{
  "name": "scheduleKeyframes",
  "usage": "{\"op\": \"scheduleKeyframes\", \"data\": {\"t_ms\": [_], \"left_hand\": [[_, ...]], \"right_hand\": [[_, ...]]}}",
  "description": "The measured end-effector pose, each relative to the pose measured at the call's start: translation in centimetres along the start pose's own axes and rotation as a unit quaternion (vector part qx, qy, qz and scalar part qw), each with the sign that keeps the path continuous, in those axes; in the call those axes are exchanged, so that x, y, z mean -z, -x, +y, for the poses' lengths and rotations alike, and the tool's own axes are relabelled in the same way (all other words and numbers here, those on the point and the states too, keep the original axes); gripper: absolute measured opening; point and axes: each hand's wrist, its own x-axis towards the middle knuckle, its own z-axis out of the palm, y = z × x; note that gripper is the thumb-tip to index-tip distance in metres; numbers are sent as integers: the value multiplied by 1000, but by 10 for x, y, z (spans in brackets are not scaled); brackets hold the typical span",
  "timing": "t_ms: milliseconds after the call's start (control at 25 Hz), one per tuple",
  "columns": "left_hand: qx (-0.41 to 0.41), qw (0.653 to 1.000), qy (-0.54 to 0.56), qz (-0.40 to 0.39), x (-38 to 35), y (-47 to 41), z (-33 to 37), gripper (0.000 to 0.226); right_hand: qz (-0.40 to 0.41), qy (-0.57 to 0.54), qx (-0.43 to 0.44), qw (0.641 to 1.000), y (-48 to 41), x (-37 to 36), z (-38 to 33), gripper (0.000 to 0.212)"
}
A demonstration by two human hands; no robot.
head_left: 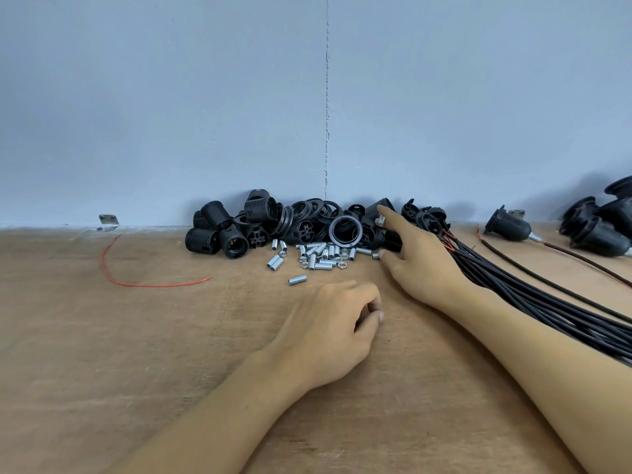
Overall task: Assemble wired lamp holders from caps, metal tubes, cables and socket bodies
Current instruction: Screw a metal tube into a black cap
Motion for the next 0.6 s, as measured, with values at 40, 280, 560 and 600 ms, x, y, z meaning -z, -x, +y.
{"op": "scheduleKeyframes", "data": {"t_ms": [40,280,560,600], "left_hand": [[1,1000,0,-1,0,0,0,15],[5,1000,3,-5,0,-1,-1,15],[6,1000,3,-4,0,-1,0,14],[7,1000,2,-5,0,-1,0,15]], "right_hand": [[-21,9,-3,1000,0,-1,0,71],[42,-19,6,999,-1,0,1,61],[-7,5,5,1000,-1,-2,2,67],[1,2,2,1000,-1,-2,2,63]]}}
